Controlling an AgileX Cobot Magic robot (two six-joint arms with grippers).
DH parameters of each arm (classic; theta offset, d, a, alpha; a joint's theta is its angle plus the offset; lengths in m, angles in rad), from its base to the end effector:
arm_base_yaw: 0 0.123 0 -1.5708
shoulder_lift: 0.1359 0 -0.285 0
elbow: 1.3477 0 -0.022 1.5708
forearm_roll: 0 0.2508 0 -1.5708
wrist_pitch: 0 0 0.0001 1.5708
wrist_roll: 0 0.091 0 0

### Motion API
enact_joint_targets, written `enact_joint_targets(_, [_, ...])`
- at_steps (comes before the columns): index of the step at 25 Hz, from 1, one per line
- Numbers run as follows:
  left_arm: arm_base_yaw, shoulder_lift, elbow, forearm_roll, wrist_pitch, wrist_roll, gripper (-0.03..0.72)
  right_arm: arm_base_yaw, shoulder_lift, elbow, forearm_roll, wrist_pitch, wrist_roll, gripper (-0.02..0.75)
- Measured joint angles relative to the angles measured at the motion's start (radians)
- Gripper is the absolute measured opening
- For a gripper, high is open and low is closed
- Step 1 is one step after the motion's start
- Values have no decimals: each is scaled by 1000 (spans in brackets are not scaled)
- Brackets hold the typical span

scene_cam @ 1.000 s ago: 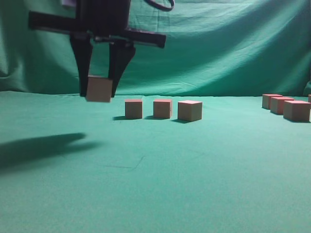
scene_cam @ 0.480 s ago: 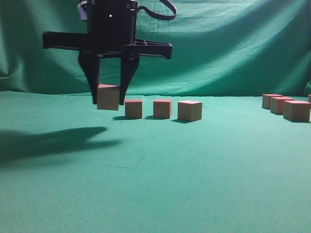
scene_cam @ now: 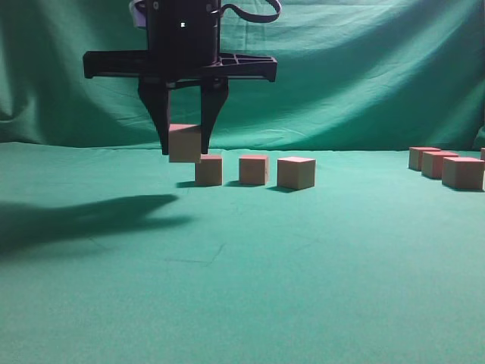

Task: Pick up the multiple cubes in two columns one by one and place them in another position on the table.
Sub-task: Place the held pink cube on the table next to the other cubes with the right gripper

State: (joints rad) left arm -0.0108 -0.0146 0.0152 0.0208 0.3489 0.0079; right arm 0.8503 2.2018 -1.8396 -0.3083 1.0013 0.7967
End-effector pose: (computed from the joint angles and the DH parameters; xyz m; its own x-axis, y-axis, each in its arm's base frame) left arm 0.0529 0.0001 0.1774 -0.2590 0.0302 -0.9654 0.0110 0.9995 0.0283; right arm 0.3292 0.3397 0.1977 -0.9031 -0.1693 -0.3946 -0.1783 0.9839 -0.0141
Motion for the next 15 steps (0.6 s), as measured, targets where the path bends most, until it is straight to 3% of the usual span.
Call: enact_joint_targets(15, [0, 0, 0, 0, 0, 0, 0, 2, 8, -75, 61, 116, 16, 259])
